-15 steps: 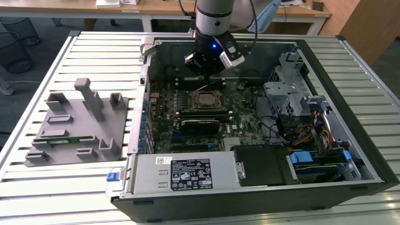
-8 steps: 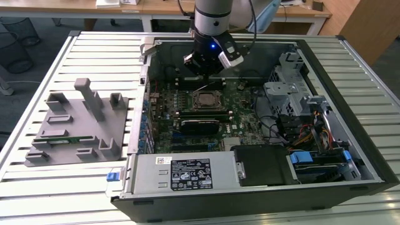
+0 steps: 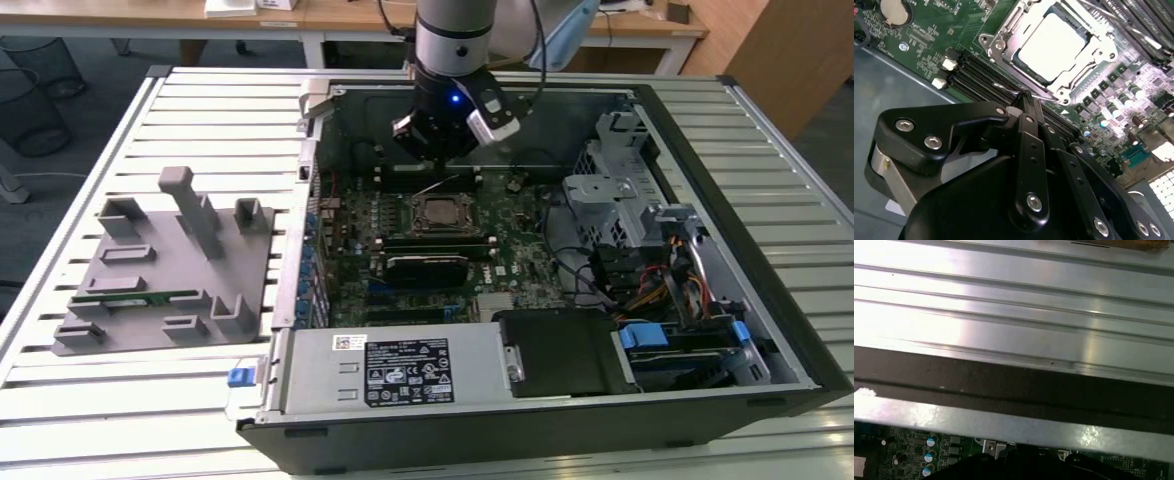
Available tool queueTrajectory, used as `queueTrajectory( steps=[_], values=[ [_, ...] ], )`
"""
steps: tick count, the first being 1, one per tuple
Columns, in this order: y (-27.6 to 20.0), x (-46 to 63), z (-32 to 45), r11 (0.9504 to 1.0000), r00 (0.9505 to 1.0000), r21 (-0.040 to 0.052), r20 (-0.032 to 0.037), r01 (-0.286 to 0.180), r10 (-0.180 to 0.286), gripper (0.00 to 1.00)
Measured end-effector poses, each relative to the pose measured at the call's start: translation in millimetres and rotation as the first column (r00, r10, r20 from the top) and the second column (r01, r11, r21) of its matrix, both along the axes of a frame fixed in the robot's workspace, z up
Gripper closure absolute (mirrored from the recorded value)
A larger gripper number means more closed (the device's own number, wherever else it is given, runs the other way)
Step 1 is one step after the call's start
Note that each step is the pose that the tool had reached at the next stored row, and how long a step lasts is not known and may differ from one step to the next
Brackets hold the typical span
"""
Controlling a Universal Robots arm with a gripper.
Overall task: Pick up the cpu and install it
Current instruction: 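Install the first cpu locking lever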
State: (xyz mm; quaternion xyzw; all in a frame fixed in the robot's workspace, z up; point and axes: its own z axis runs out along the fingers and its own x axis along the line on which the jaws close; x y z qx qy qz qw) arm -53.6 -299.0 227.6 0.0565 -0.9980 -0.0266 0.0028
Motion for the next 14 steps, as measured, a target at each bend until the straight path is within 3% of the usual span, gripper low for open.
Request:
queueTrajectory(
  steps=[5,14],
  values=[
    [2.9,4.9,-2.0,1.0000,1.0000,0.0001,0.0001,0.000,0.000,0.89],
    [3.4,12.0,-9.3,1.0000,1.0000,-0.0003,0.0000,0.000,0.000,0.89]
  ],
)
